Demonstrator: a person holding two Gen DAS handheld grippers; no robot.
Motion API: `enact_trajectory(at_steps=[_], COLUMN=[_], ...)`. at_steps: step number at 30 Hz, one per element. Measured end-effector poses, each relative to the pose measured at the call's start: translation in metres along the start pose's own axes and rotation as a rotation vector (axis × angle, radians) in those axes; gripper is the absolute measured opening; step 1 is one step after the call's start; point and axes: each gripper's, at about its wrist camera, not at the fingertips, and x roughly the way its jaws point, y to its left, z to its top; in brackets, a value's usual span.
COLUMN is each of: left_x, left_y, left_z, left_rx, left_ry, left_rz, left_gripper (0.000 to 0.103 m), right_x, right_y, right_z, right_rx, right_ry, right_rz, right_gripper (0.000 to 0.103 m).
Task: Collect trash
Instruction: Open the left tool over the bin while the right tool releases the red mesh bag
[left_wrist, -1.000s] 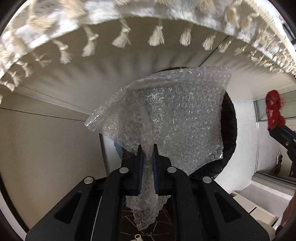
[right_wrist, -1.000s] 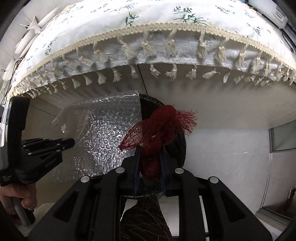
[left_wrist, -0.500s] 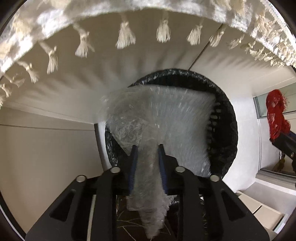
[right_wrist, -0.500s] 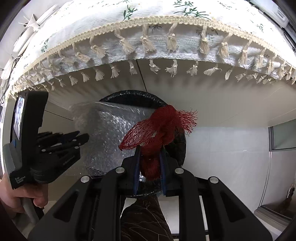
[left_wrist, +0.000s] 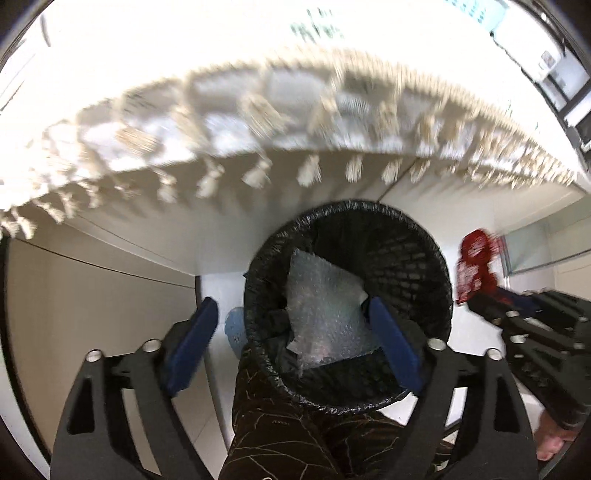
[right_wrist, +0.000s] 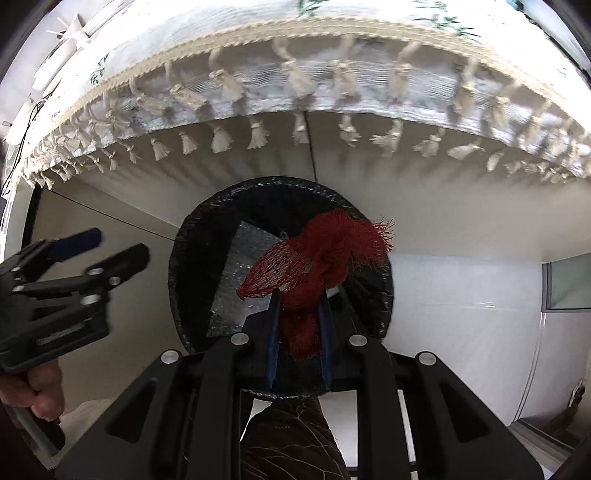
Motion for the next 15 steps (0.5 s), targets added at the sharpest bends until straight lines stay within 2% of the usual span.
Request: enact_trajectory(at_steps=[3, 15], left_x=[-0.014, -0.009], left_y=[0.006, 0.024], left_z=[0.002, -0.003], left_rx=[-0.017, -0.067], left_ry=[-0.026, -0.001], left_rz=[0.002, 0.011], left_gripper=[0.097, 0.097], right_x=[0.006, 0.022], right_y=[0.007, 0.020], right_z=[0.003, 0.011], right_rx=[-0.011, -0.027], right_ry=[0.004, 0.013], right_rz=[0.010, 0.024], right_gripper=[0.017, 0.022])
